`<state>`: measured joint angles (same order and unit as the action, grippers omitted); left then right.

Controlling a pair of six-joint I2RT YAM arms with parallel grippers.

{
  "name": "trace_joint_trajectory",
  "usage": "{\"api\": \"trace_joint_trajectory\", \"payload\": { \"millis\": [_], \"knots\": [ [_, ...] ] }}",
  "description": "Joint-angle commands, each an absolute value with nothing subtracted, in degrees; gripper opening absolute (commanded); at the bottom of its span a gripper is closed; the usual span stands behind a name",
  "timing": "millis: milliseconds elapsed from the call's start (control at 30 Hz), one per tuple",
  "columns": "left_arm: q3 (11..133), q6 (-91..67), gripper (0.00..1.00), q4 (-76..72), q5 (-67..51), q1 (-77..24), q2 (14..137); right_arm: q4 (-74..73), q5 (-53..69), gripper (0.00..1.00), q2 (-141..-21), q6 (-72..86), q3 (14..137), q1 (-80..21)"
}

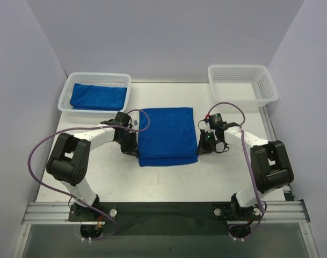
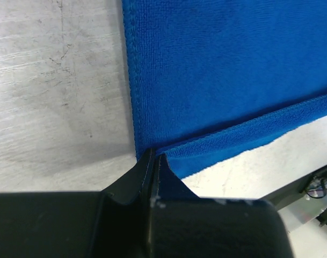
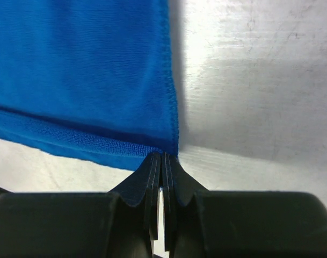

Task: Fold and stack the towels
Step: Fold the towel

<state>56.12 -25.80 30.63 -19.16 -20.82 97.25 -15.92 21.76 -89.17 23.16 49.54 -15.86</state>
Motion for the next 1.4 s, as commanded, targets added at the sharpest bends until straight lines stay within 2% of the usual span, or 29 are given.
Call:
{"api": "trace_joint_trajectory", "payload": {
  "millis": [0, 200, 267, 300, 333, 367, 433, 467, 600, 700, 833, 1000, 1167, 1267, 1367],
  "knots": [
    [54.9, -25.1, 0.00, 29.3, -13.2, -21.4, 97.8, -15.5, 16.1, 0.00, -90.9, 22.9, 48.9, -15.2],
    [51.7, -26.5, 0.00, 29.2, -12.0, -22.6, 92.4, -15.9, 16.3, 0.00, -88.3, 22.6, 47.8, -15.7],
    [51.1, -26.8, 0.05, 29.3, -11.3, -23.2, 90.8, -16.2, 16.3, 0.00, -87.5, 22.5, 47.4, -15.8],
    [51.0, -26.6, 0.09, 29.4, -11.3, -23.4, 89.5, -16.2, 16.3, 0.01, -87.2, 22.6, 47.2, -15.8],
    [50.6, -26.9, 0.21, 29.6, -11.4, -23.6, 89.0, -16.3, 16.6, 0.07, -86.7, 22.6, 47.1, -15.8],
    [50.4, -26.9, 0.26, 29.7, -12.0, -23.9, 88.2, -16.3, 17.3, 0.21, -86.3, 22.7, 47.0, -15.9],
    [49.7, -27.4, 0.33, 30.4, -12.6, -24.3, 86.0, -16.7, 18.2, 0.31, -84.6, 22.7, 46.9, -16.0],
    [49.2, -27.8, 0.44, 30.6, -13.1, -24.6, 83.3, -17.7, 18.9, 0.38, -83.8, 22.5, 46.9, -16.4],
    [46.9, -29.5, 0.64, 31.1, -14.9, -26.9, 75.1, -21.4, 19.2, 0.39, -77.9, 21.3, 46.9, -17.9],
    [45.5, -30.8, 0.69, 30.9, -14.5, -29.5, 69.7, -22.3, 19.5, 0.39, -73.2, 20.3, 47.2, -18.7],
    [46.7, -30.4, 0.75, 28.7, -11.8, -29.5, 69.3, -22.3, 18.9, 0.40, -74.6, 18.8, 50.3, -19.9],
    [54.9, -28.7, 0.73, 28.6, -10.5, -29.5, 78.3, -22.1, 17.1, 0.38, -81.8, 16.8, 56.6, -21.9],
    [57.0, -28.7, 0.52, 28.9, -11.6, -31.7, 84.9, -20.3, 15.5, 0.32, -86.1, 17.2, 57.7, -24.3],
    [54.4, -29.5, 0.49, 28.9, -11.0, -34.1, 86.4, -17.4, 15.3, 0.22, -86.4, 19.2, 54.4, -24.2],
    [50.8, -30.1, 0.43, 28.8, -11.6, -35.7, 88.1, -15.4, 16.0, 0.17, -86.6, 21.5, 50.3, -24.3]
  ]
}}
